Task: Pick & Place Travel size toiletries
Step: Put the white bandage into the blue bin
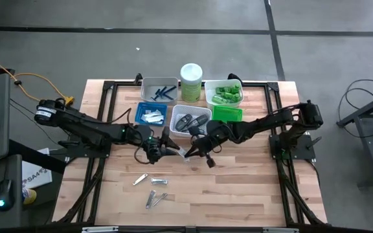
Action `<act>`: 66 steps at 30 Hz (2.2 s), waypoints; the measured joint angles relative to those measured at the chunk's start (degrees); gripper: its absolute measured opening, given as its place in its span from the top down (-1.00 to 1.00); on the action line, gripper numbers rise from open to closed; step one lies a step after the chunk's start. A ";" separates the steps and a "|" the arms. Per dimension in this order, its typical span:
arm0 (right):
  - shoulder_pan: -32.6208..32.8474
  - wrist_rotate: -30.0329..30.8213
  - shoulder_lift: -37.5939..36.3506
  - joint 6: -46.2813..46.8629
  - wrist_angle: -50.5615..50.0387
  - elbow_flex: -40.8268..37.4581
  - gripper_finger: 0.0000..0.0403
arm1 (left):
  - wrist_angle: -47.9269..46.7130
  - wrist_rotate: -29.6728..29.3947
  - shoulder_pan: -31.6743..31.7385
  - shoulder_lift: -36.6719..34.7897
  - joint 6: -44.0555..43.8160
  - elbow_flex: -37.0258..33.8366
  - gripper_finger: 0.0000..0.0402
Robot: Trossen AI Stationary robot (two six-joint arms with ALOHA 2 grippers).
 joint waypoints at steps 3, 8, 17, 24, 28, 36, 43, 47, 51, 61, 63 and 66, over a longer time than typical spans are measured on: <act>0.03 -0.05 0.02 0.00 1.66 0.00 0.98 | 0.76 -0.21 0.04 -0.06 0.31 -0.03 0.22; 0.04 -0.05 0.19 0.00 2.45 0.00 0.98 | 0.92 -0.21 0.02 -0.07 0.41 -0.01 0.22; 0.00 0.33 0.20 0.00 4.12 0.00 0.98 | 4.09 -0.16 0.02 -0.07 0.43 -0.01 0.22; 0.00 1.65 0.20 -0.02 4.30 0.00 0.98 | 5.28 -0.03 0.02 -0.07 0.43 0.03 0.28; 0.00 1.73 0.20 -0.02 4.47 0.00 0.98 | 4.51 0.45 0.02 -0.07 0.34 0.02 0.46; 0.00 1.73 0.20 -0.02 4.45 0.00 0.98 | 4.96 0.47 0.02 -0.07 0.26 0.03 0.96; 0.20 3.92 0.20 -1.62 4.31 0.00 0.98 | 4.96 0.40 0.07 -0.09 0.23 0.03 0.99; 0.68 4.52 0.20 -3.29 4.29 0.00 0.86 | 4.66 0.18 0.04 -0.09 0.23 0.03 0.99; 1.59 8.92 0.19 -2.11 4.16 0.00 0.54 | 4.17 -2.24 0.04 -0.09 0.23 0.03 0.99; 6.00 29.09 -6.00 -1.62 0.15 0.00 -0.22 | -7.11 -29.39 0.97 -4.55 -3.80 0.06 1.00; 6.80 30.86 -7.56 -1.55 -1.56 0.00 -0.26 | -11.21 -33.58 2.24 -6.38 -6.28 0.08 1.00; 7.73 32.04 -9.46 -1.48 -2.78 -0.02 -0.26 | -19.30 -35.51 5.61 -8.95 -11.81 0.07 1.00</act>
